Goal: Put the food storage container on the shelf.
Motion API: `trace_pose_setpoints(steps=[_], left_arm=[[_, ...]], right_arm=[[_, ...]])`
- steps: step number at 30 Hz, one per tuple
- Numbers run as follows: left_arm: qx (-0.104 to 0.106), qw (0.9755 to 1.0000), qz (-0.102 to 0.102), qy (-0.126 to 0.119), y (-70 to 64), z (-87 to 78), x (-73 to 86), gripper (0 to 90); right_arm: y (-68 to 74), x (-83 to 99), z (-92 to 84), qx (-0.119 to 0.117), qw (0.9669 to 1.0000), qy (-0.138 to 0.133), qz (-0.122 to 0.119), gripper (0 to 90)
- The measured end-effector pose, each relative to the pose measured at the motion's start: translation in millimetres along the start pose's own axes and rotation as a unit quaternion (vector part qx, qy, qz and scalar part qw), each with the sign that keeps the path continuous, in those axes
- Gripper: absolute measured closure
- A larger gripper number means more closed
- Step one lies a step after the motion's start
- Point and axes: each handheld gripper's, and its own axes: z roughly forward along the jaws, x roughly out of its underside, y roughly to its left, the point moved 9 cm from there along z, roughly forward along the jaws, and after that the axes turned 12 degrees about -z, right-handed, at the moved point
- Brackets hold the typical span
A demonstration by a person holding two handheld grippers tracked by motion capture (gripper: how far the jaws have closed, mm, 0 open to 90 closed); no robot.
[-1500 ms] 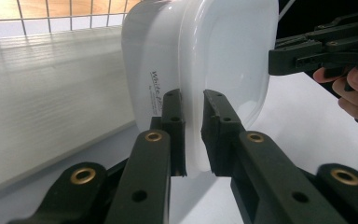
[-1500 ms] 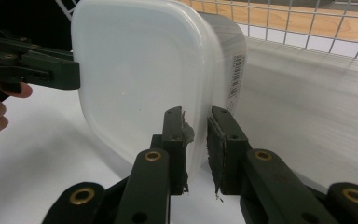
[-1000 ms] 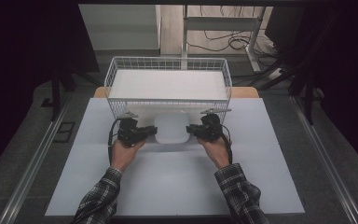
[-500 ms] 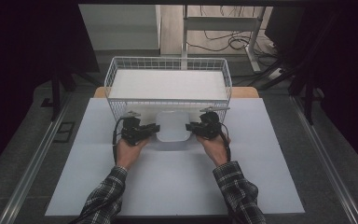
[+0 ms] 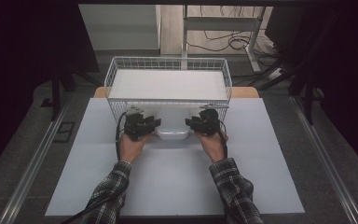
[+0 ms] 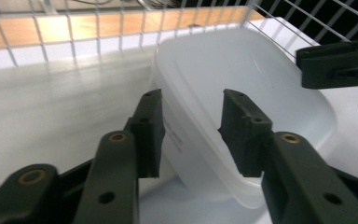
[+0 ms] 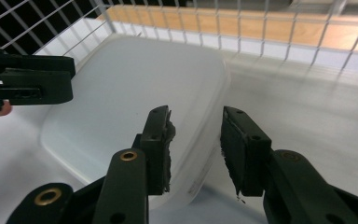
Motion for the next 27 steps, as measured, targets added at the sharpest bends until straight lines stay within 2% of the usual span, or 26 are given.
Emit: trace_pose_setpoints(steps=[1, 4, 5, 7, 11, 16, 20, 23, 27], left_arm=[[-0.003, 1.0, -0.003, -0.005, 0.0, 1.4, -1.3, 58.4], [-0.02, 0.9996, 0.019, -0.011, -3.2, 0.6, -2.7, 56.5], [-0.018, 0.9996, 0.016, -0.018, -5.3, -1.7, -3.0, 52.2], [-0.011, 0.9995, 0.011, -0.028, -7.7, -6.2, -3.5, 49.9], [-0.003, 0.9994, 0.016, -0.029, -11.2, -16.5, -0.8, 41.2], [-0.002, 0.9983, 0.051, -0.03, -18.1, -33.0, 7.8, 29.9], [0.007, 0.9972, 0.068, -0.03, -26.6, -48.7, 16.0, 22.3], [0.015, 0.997, 0.069, -0.03, -30.6, -62.6, 24.0, 18.9], [0.033, 0.9977, 0.055, -0.024, -35.2, -82.4, 40.3, 14.6]], right_arm=[[-0.7, -1.3, 1.1, 0.008, 1.0, -0.005, -0.004, 63.7], [-0.2, -3.6, 1.3, 0.016, 0.9998, -0.004, -0.01, 69.7], [0.3, -5.1, -1.1, 0.027, 0.9994, -0.008, -0.023, 73.0], [1.1, -6.2, -5.2, 0.03, 0.9988, -0.013, -0.037, 77.0], [3.0, -6.3, -15.8, 0.015, 0.9987, -0.026, -0.04, 84.7], [9.5, -4.7, -27.3, -0.003, 0.9982, -0.035, -0.049, 89.3], [15.9, -2.7, -35.8, -0.009, 0.9977, -0.041, -0.054, 89.4], [21.8, 0.0, -44.3, -0.016, 0.9972, -0.042, -0.06, 89.5], [28.7, 4.2, -51.4, -0.03, 0.9967, -0.039, -0.065, 89.4]])
